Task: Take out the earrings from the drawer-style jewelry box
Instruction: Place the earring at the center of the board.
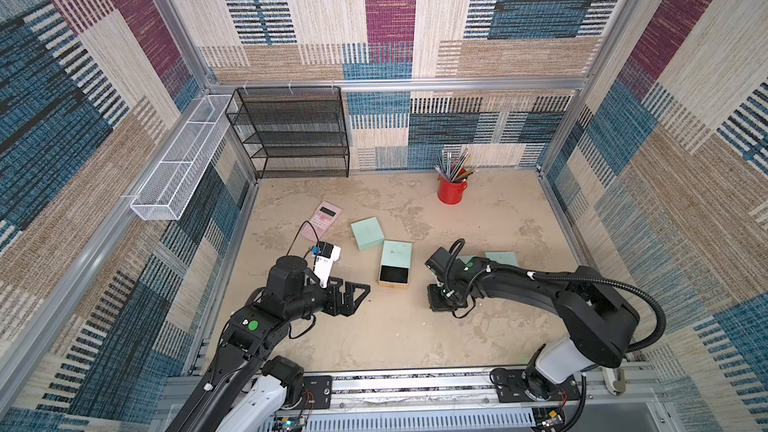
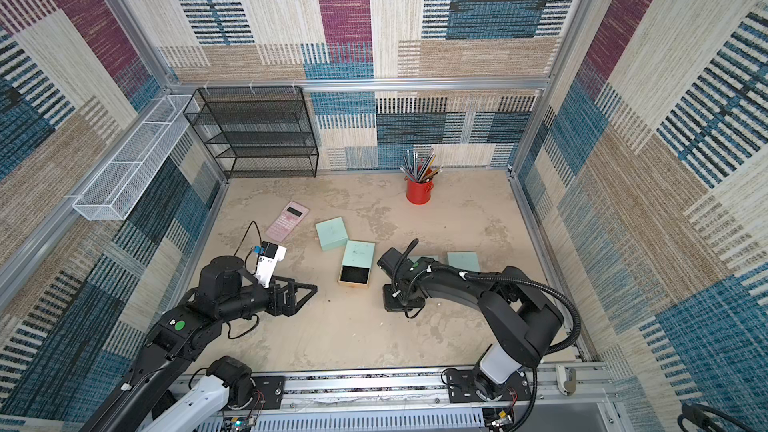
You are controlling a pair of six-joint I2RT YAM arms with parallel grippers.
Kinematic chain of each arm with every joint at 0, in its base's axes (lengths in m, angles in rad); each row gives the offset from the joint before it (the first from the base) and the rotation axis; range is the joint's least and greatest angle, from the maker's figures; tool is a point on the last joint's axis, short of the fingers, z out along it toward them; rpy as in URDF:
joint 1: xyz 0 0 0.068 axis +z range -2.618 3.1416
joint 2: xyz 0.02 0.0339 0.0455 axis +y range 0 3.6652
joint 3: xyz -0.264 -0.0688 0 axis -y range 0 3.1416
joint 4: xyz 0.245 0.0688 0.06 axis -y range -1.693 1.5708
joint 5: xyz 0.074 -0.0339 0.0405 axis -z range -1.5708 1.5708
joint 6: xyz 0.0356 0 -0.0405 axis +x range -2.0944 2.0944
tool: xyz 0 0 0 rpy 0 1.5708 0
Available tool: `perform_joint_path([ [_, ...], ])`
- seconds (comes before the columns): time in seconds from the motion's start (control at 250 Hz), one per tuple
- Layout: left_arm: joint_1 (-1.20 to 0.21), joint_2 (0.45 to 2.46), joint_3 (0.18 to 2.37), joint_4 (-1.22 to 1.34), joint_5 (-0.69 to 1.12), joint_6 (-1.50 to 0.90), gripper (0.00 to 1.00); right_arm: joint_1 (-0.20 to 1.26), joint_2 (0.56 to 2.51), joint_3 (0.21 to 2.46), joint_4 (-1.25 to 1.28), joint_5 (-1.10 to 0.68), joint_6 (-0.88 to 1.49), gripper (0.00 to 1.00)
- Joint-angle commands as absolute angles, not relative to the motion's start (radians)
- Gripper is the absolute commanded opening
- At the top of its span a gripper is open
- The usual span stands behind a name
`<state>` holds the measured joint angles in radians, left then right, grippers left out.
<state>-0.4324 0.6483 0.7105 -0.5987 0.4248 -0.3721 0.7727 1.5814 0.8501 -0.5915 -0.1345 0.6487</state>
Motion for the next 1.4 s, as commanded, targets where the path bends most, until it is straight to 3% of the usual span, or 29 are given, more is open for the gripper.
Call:
perform_joint_path([
  [0.0,-0.431,0.650,0.708,-0.575,0.433,-0.377,0.98,0.773,1.586,0.854,-0.578,-0.124,0.640,0.18],
  [1.396,-0.430,0.679,0.709,-0.572,0.437,-0.390,0.98,0.756,1.473,0.938,-0.532,-0.156,0.649,0.21],
])
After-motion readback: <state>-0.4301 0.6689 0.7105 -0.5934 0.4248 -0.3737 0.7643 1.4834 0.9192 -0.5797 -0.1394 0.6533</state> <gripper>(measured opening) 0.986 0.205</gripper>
